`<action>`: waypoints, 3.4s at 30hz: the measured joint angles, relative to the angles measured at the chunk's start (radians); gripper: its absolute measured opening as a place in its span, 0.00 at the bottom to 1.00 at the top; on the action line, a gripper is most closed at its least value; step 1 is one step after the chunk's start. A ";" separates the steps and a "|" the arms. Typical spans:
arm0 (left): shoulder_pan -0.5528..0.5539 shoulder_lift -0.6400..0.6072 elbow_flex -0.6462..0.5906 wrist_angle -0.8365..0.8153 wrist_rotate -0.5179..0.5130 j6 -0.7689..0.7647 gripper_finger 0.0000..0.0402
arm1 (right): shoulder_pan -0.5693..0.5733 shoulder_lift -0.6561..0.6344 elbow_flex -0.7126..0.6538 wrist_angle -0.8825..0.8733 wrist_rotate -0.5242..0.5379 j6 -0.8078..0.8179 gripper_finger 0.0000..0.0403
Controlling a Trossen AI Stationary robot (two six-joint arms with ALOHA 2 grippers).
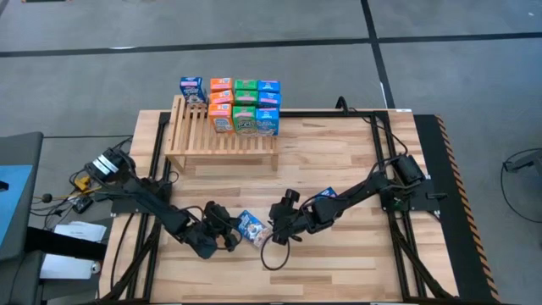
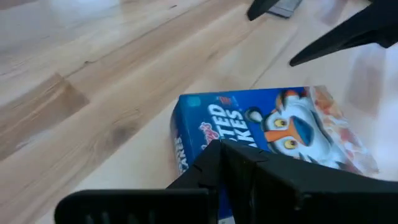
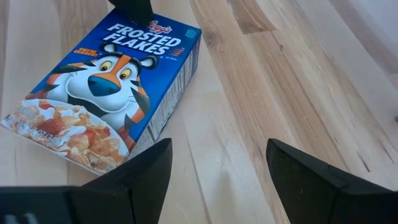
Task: Stack cereal on shelf
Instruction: Put the left blue cereal on the shelf
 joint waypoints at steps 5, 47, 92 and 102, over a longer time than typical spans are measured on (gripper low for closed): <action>0.000 0.023 0.000 -0.002 -0.010 -0.031 0.00 | 0.000 0.000 0.000 0.000 -0.017 -0.004 0.70; -0.091 -0.019 -0.193 0.065 -0.232 -0.603 0.00 | -0.174 0.002 0.036 0.227 -0.447 0.121 0.81; -0.064 0.117 -0.001 0.111 -0.060 -0.147 0.00 | -0.171 0.003 0.035 0.125 -0.332 0.011 0.87; -0.082 0.044 -0.001 0.162 -0.130 -0.070 0.00 | -0.146 0.003 0.035 0.127 -0.313 -0.015 0.87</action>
